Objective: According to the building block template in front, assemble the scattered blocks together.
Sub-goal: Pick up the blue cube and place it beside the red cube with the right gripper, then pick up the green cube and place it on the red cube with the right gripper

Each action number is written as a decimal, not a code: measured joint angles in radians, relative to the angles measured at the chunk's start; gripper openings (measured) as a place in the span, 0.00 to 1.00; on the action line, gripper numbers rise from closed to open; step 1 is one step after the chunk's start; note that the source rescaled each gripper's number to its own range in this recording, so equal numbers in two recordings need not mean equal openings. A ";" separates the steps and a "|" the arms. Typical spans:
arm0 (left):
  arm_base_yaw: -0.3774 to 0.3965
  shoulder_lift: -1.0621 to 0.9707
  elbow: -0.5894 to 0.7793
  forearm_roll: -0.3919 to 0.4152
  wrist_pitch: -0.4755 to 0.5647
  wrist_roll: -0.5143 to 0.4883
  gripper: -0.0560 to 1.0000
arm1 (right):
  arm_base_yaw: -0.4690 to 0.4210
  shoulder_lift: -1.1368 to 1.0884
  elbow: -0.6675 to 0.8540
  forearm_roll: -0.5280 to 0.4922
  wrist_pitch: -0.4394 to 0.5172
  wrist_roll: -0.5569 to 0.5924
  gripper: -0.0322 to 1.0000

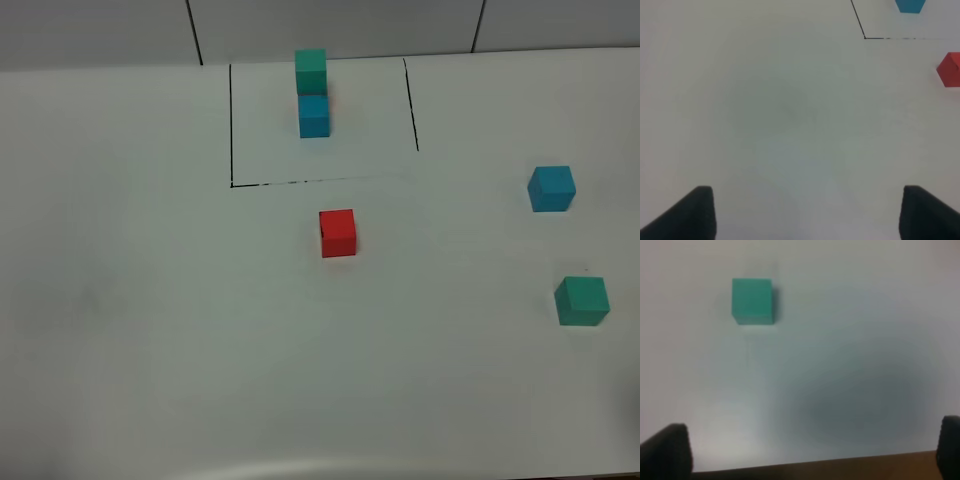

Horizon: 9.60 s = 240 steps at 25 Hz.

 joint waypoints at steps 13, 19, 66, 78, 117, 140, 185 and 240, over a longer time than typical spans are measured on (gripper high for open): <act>0.000 0.000 0.000 0.000 0.000 0.000 0.71 | 0.048 0.643 -0.302 0.157 -0.195 -0.097 1.00; 0.000 0.000 0.000 0.000 0.000 0.000 0.71 | 0.111 0.950 -0.556 0.114 -0.201 -0.103 1.00; 0.000 0.000 0.000 0.000 0.000 0.001 0.71 | 0.414 1.376 -0.918 0.039 0.003 -0.891 0.04; 0.000 0.000 0.000 0.000 0.000 0.001 0.71 | 0.532 1.542 -1.069 -0.009 0.050 -1.042 0.04; 0.000 0.000 0.000 0.000 0.000 0.000 0.71 | 0.601 1.609 -1.106 0.021 -0.038 -1.001 0.04; 0.000 0.000 0.000 0.000 0.000 0.000 0.71 | 0.330 1.209 -0.666 -0.136 -0.079 -0.124 0.99; 0.000 0.000 0.000 0.001 0.000 0.000 0.71 | 0.570 1.127 -0.843 -0.053 0.000 -0.774 0.05; 0.000 0.000 0.000 0.001 0.000 0.000 0.71 | 0.697 1.540 -1.219 0.033 0.037 -0.924 0.05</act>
